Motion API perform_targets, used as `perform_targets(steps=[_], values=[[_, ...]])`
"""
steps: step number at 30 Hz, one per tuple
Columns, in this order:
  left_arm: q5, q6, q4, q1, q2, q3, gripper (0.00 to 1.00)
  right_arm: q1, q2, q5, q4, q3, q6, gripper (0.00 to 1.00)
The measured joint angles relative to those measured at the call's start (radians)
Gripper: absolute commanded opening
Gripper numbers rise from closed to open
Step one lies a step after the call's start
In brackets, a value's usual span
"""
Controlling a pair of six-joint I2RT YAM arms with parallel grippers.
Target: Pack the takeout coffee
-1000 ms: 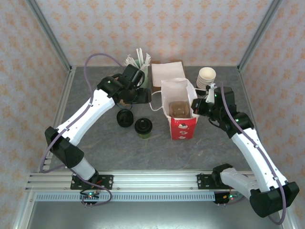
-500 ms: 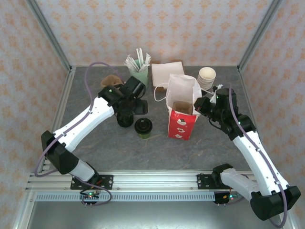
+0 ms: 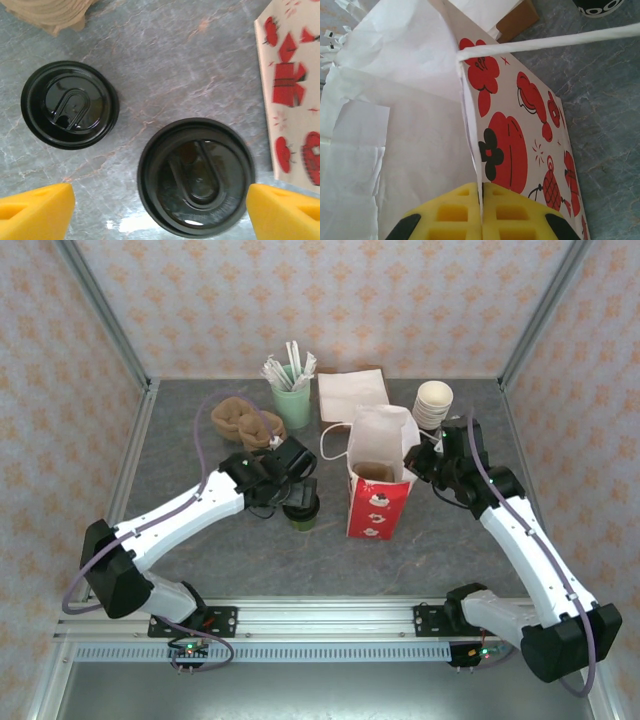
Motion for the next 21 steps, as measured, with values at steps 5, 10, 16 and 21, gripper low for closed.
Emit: perform_targets(steps=[5,10,16,21], values=[[-0.001,0.028,0.097,-0.002,-0.008,-0.074,0.89,0.002,-0.008,0.031,-0.001,0.000,0.023,0.00],[-0.002,0.031,0.162,-0.008,-0.019,-0.113,0.89,0.002,-0.009,0.051,-0.010,0.000,0.056,0.00],[-0.004,0.029,0.202,-0.041,-0.022,-0.122,0.88,0.005,-0.009,0.051,-0.011,0.000,0.089,0.02],[-0.031,0.013,0.222,-0.079,-0.023,-0.154,0.89,0.009,-0.009,0.055,-0.017,0.000,0.101,0.03]])
